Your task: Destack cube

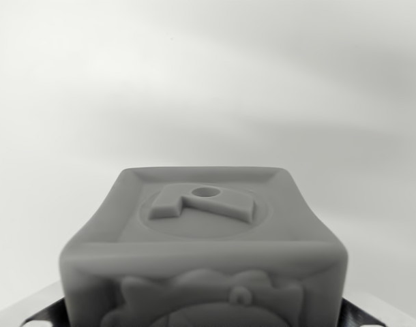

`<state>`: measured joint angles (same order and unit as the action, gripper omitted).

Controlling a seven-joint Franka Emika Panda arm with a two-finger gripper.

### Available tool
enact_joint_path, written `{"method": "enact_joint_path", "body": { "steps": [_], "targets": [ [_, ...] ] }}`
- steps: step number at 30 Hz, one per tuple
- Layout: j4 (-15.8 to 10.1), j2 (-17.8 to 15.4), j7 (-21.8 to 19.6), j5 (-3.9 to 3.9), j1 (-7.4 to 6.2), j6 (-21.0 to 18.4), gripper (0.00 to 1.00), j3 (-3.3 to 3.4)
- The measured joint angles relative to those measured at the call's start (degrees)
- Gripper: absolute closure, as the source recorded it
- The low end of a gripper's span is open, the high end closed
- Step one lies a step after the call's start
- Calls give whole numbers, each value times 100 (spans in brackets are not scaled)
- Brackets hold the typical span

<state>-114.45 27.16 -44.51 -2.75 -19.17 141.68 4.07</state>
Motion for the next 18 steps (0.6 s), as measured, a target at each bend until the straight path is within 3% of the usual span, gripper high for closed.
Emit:
{"method": "enact_joint_path", "body": {
  "steps": [18],
  "targets": [
    [475, 296, -497, -2, -201, -180, 100, -17]
  ]
}}
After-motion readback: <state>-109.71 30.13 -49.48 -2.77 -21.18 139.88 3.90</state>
